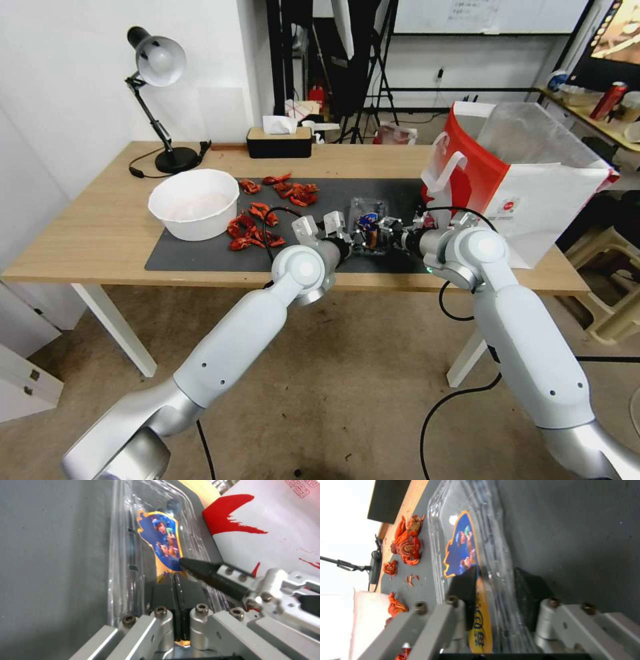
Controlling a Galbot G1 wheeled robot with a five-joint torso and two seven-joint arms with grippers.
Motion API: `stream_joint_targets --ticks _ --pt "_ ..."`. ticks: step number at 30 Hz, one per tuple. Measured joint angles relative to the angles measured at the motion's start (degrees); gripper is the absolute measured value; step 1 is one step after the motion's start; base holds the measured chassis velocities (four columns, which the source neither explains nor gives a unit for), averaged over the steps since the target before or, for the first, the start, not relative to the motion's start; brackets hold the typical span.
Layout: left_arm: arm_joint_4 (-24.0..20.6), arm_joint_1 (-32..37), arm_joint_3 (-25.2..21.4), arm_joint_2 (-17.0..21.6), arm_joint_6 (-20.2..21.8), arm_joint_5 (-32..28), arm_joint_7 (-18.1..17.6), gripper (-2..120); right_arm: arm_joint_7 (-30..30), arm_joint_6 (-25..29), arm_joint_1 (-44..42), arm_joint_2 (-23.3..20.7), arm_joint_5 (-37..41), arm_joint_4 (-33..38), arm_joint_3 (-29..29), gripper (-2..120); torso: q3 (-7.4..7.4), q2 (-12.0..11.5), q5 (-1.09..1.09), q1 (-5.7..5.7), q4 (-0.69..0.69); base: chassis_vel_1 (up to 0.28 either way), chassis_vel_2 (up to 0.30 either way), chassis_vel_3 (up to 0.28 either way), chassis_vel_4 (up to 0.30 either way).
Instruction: Close the takeout container lid, then place the container into the takeout bag.
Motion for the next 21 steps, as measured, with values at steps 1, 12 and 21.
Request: stream_joint_targets --ticks 1,12,21 --pt "0.0 0.0 0.0 0.0 0.0 0.0 0.0 0 0.0 0.0 0.0 0.0 0.0 0.0 0.0 26 0.00 0.0 0.00 0.00 0.00 0.000 0.000 0.000 0.000" --pt "-0.5 0.3 -0.5 0.6 -0.4 0.0 0.1 0 -0.9 -0.2 0.0 0.6 -0.2 -0.5 0.2 0 0.00 0.0 -0.01 0.00 0.00 0.000 0.000 0.000 0.000" --pt "-5.6 3.1 -4.2 3.2 -1.5 -0.1 0.8 0 -2.3 0.1 -0.1 0.8 -0.8 0.3 0.1 0 0.00 0.0 0.00 0.01 0.00 0.000 0.000 0.000 0.000"
